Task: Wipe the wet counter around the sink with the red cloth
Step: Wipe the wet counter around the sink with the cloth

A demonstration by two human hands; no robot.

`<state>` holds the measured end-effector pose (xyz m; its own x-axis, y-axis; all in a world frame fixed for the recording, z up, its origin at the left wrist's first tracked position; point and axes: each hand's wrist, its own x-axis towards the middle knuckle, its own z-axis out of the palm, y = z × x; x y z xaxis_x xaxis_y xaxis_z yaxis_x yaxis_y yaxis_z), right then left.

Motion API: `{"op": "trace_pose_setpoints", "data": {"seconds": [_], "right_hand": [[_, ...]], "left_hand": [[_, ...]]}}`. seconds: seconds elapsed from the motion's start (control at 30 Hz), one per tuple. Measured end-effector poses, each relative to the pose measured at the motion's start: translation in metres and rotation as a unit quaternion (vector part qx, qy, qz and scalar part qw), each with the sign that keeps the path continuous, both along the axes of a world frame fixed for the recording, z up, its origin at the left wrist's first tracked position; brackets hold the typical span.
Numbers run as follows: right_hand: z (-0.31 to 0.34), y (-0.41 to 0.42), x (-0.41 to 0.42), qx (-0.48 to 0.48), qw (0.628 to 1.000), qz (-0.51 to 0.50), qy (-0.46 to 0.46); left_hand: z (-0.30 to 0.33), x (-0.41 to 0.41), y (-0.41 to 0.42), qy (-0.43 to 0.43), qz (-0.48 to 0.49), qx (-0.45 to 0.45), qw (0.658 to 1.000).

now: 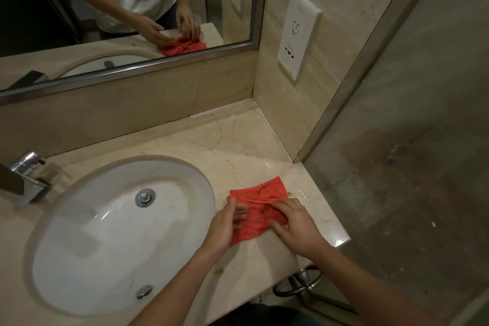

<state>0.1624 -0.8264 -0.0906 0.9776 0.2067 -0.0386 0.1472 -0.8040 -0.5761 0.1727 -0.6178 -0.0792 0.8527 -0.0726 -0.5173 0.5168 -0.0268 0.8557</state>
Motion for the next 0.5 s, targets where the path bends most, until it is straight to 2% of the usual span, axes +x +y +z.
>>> {"op": "trace_pose_setpoints", "data": {"seconds": [0.07,0.13,0.2,0.23,0.37,0.5], "right_hand": [[-0.003,-0.005,-0.003,-0.007,1.0,-0.001,0.023],[-0.004,-0.009,-0.004,-0.009,0.999,-0.016,0.042],[-0.003,-0.01,-0.002,-0.006,0.997,-0.018,0.069],[-0.003,-0.011,-0.002,0.001,0.997,-0.017,0.079],[-0.001,-0.011,-0.001,0.085,0.988,-0.056,0.112],[0.002,-0.012,0.002,0.128,0.979,-0.074,0.139]], "left_hand": [[-0.007,-0.004,0.008,-0.075,-0.07,0.085,0.991],[-0.016,-0.003,0.018,-0.154,-0.147,0.192,0.958],[-0.021,0.0,0.025,-0.194,-0.204,0.275,0.919],[-0.021,0.001,0.027,-0.196,-0.216,0.294,0.91],[-0.025,0.007,0.031,-0.205,-0.234,0.304,0.9],[-0.027,0.008,0.037,-0.201,-0.199,0.248,0.927]]}}
